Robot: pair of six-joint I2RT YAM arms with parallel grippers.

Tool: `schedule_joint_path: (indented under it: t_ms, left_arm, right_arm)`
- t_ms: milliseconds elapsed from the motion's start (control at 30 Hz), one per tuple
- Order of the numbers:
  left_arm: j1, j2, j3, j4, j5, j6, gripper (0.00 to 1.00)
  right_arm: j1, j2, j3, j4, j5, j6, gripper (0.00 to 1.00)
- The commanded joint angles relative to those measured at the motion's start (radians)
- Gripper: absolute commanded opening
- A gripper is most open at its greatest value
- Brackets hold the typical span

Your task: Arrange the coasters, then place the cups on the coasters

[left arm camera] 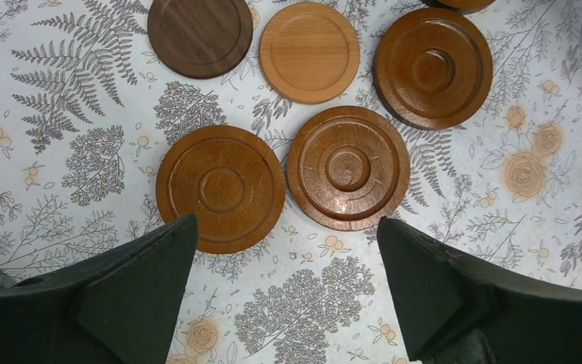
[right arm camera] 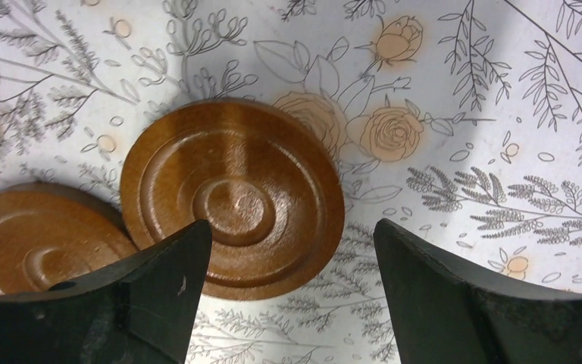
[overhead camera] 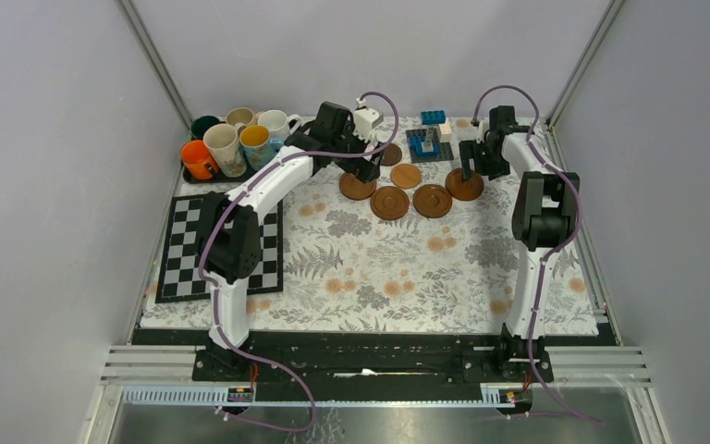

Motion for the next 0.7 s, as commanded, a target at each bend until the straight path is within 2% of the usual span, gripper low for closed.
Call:
schedule_joint_path:
  t_ms: [0,333,667]
  left_arm:
    - [0.002,0.032,0.028,0.03,-0.031,0.04,0.99]
    - [0.022,0.227,0.165,0.023,-0.11,-0.016,0.99]
    - [0.019,0.332,0.255,-0.043,-0.07,-0.012,0.99]
  right_arm:
    - [-0.002,0.04,0.071,-0.013,0.029,-0.006,0.85]
    - [-0.003,0.049,0.011,-0.016,0.006,-0.023,0.73]
    - [-0.002,-0.008,-0.1,0.004,-0.009,-0.035,0.7]
